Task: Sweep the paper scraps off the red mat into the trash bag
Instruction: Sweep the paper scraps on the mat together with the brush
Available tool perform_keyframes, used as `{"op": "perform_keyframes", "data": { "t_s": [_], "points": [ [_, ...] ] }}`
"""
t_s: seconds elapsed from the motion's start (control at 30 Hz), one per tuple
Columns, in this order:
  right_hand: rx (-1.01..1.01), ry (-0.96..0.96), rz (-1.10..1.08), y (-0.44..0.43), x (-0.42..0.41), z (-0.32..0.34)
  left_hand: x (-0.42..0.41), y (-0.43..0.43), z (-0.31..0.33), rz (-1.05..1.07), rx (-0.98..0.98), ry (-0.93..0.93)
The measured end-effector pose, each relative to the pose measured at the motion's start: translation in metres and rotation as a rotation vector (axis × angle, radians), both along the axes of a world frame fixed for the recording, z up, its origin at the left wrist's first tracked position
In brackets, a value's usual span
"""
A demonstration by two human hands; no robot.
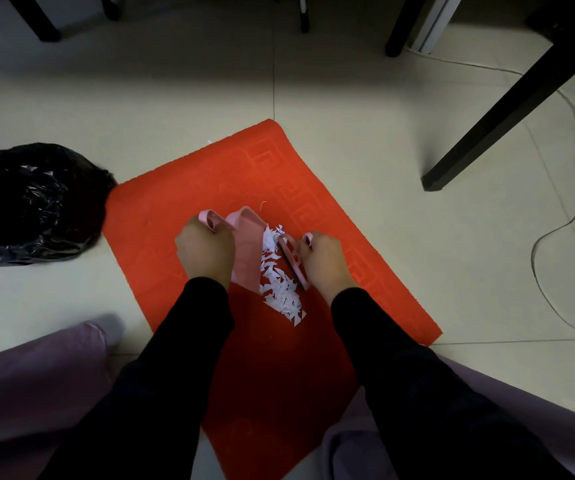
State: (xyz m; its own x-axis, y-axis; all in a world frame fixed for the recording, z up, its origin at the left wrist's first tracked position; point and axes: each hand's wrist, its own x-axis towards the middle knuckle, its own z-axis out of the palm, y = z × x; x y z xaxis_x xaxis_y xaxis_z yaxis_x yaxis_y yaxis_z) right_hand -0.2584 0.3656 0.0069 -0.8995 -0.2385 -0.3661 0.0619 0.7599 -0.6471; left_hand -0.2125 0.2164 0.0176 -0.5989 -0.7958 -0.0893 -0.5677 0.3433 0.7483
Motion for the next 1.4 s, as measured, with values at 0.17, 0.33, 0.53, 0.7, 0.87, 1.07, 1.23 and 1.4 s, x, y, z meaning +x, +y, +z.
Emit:
{"op": "perform_keyframes", "data": {
  "t_s": [0.17, 0.33, 0.53, 0.7, 0.87, 1.07, 1.23, 1.4],
  "points": [
    [0.021, 0.017, 0.007, -0.002, 0.0, -0.002, 0.003, -0.007, -0.008, 0.009, -0.006, 0.03],
    [-0.016, 0.031, -0.029, -0.003, -0.002, 0.0, 0.002, -0.01, -0.014, 0.039, 0.012, 0.014],
    [-0.036, 0.009, -0.079, -0.007, -0.007, -0.007, 0.001, -0.016, -0.018, 0.046, 0.011, -0.006],
    [-0.025, 0.041, -0.105, -0.008, -0.019, -0.014, -0.004, -0.021, -0.021, 0.071, 0.041, -0.02],
    [-0.042, 0.096, -0.104, -0.014, -0.038, -0.028, -0.01, -0.031, -0.026, 0.066, 0.03, -0.012],
    [-0.037, 0.044, 0.014, -0.031, -0.042, -0.034, -0.011, -0.035, -0.03, 0.073, 0.026, 0.002],
    [0.053, -0.063, 0.117, -0.035, -0.033, -0.026, -0.006, -0.032, -0.027, 0.077, 0.052, -0.02],
    [0.072, -0.076, 0.151, -0.028, -0.019, -0.02, 0.002, -0.03, -0.018, 0.076, 0.051, -0.016]
  ]
}}
